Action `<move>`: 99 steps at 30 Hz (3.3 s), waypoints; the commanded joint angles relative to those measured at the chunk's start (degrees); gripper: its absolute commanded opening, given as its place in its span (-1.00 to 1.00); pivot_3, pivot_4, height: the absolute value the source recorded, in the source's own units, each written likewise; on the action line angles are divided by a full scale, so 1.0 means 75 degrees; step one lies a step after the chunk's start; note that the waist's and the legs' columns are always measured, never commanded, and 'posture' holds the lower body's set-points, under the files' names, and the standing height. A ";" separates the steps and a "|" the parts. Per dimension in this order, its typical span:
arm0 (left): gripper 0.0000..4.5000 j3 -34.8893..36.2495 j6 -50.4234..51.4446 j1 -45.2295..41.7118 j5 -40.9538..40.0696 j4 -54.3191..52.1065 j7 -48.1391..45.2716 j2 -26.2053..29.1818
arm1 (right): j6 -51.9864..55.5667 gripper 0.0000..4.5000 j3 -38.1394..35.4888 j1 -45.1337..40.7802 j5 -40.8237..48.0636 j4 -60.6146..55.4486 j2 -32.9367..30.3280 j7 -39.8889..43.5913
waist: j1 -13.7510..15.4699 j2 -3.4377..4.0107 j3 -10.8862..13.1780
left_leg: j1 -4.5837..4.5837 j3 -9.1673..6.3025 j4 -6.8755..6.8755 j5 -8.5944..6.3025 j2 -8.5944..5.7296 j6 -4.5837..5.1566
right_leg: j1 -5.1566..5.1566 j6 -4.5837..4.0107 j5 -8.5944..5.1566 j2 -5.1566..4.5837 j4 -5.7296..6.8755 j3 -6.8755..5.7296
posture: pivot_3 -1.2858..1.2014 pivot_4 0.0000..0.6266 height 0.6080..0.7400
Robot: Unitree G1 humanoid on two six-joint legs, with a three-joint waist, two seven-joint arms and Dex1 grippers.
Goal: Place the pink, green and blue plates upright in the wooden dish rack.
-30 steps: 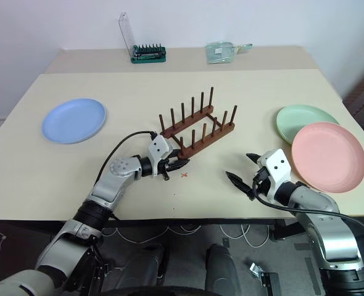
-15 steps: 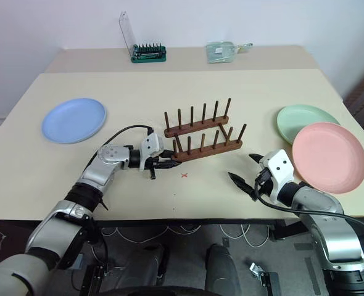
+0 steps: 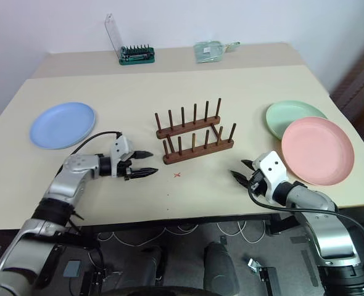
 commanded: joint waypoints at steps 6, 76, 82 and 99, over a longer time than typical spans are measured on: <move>-0.97 -0.0770 0.1378 0.0822 -0.0158 -0.2325 0.0388 -0.0385 | 0.0217 -1.00 0.0901 -0.1109 -0.0838 0.0455 0.0118 -0.0419 | 0.0219 -0.0002 0.0000 | -0.0011 0.0003 0.0011 0.0000 -0.0007 0.0000 | 0.0004 0.0000 0.0000 -0.0008 -0.0013 0.0000 | 0.03 -0.52 1.00; -1.00 -0.1338 0.0491 0.0364 -0.0675 -0.2334 0.0904 -0.1808 | 0.1251 -0.99 -0.1416 0.0593 -0.2881 -0.1032 -0.1607 -0.1624 | 0.0208 0.0004 -0.0008 | -0.0024 0.0010 0.0016 -0.0003 -0.0011 0.0005 | 0.0001 0.0002 -0.0005 -0.0010 -0.0023 0.0000 | 0.03 -0.52 1.00; -1.00 -0.1336 0.0272 0.0308 -0.0602 -0.2123 0.0929 -0.1906 | 0.0560 -0.99 -0.2345 -0.0051 -0.1357 -0.1937 -0.1967 -0.0168 | 0.0185 0.0004 -0.0005 | -0.0020 0.0014 0.0014 -0.0003 -0.0006 0.0006 | 0.0002 0.0004 -0.0005 -0.0008 -0.0023 0.0001 | 0.03 -0.52 1.00; -1.00 -0.0808 0.0125 0.0620 -0.0720 -0.2387 0.1472 -0.1837 | 0.3873 -0.99 -0.1867 -0.5941 0.4338 0.1120 0.0771 -0.0574 | 0.0358 -0.0003 0.0010 | -0.0041 -0.0011 0.0010 -0.0003 -0.0015 0.0007 | -0.0015 -0.0009 0.0005 -0.0013 -0.0028 -0.0019 | 0.03 -0.52 1.00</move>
